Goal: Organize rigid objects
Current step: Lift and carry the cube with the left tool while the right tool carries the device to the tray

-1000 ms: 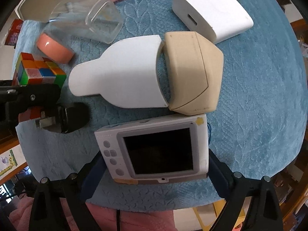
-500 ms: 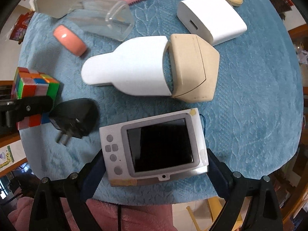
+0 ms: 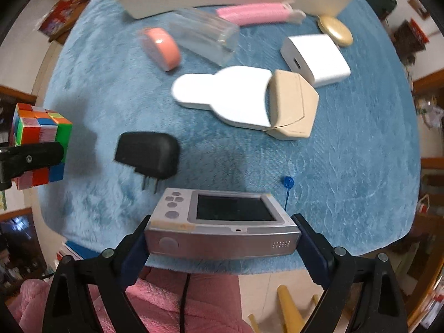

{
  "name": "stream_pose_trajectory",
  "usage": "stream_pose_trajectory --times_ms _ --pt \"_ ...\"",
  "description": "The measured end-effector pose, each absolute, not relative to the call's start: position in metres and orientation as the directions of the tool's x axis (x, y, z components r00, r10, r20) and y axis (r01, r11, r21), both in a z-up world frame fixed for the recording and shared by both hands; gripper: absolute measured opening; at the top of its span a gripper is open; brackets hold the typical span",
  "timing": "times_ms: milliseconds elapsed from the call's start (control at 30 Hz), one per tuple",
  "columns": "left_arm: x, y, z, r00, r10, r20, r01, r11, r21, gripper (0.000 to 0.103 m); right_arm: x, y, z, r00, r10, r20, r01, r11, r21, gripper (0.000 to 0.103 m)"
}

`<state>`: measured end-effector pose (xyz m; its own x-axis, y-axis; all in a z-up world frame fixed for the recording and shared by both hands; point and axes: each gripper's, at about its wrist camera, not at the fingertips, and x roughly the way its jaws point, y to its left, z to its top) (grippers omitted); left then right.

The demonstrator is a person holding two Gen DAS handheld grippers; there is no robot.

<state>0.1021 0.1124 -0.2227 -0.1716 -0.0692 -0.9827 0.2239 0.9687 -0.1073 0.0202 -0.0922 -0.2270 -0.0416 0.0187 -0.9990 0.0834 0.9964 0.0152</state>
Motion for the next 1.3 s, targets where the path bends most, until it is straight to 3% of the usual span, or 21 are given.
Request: stream_pose_trajectory --times_ms 333,1300 --pt "0.069 0.175 -0.179 -0.069 -0.094 -0.993 0.147 0.984 -0.103 0.07 0.014 -0.072 -0.182 0.026 0.027 -0.999 0.029 0.999 0.028 0.094" --pt "0.166 0.075 -0.072 0.171 -0.083 -0.982 0.056 0.996 -0.075 0.07 0.121 -0.111 -0.083 0.248 0.201 -0.948 -0.192 0.969 0.155 0.094"
